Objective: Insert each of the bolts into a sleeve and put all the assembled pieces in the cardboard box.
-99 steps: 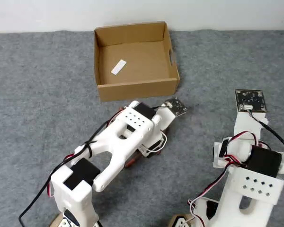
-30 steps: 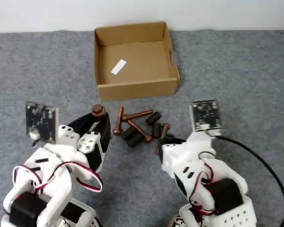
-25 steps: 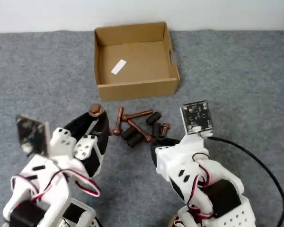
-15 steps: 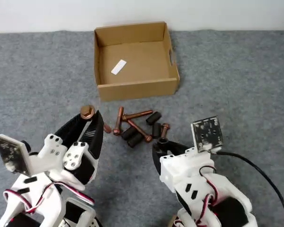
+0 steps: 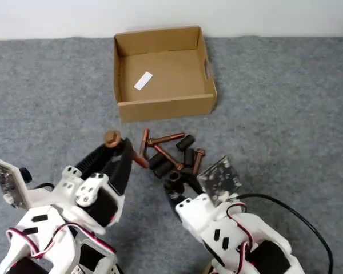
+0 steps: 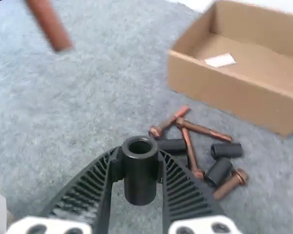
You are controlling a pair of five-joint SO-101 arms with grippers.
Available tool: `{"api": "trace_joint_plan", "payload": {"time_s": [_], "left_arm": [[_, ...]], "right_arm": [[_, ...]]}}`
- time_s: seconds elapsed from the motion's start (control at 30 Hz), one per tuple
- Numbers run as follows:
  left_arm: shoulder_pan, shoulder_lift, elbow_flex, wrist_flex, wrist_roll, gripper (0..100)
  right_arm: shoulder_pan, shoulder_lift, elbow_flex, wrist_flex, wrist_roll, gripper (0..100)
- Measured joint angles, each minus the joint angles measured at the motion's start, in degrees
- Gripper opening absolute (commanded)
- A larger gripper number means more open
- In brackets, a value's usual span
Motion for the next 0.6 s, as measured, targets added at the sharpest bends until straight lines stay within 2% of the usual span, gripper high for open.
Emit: {"api": "trace_joint_plan", "payload": {"time_s": [0.17, 0.33, 0.6], "left_arm": [[3.78, 0.09, 2.9, 0.0, 0.0, 1], [6.42, 0.26, 7.3, -0.62, 0.0, 1], [6.59, -0.09, 10.55, -3.69, -0.26, 1]], "right_arm": [[-4.48, -0.18, 0.09, -0.62, 2.46, 0.9], [-5.1, -0.18, 0.09, -0.62, 2.46, 0.9], [-5.1, 0.0, 0.18, -2.64, 4.13, 0.9]]}}
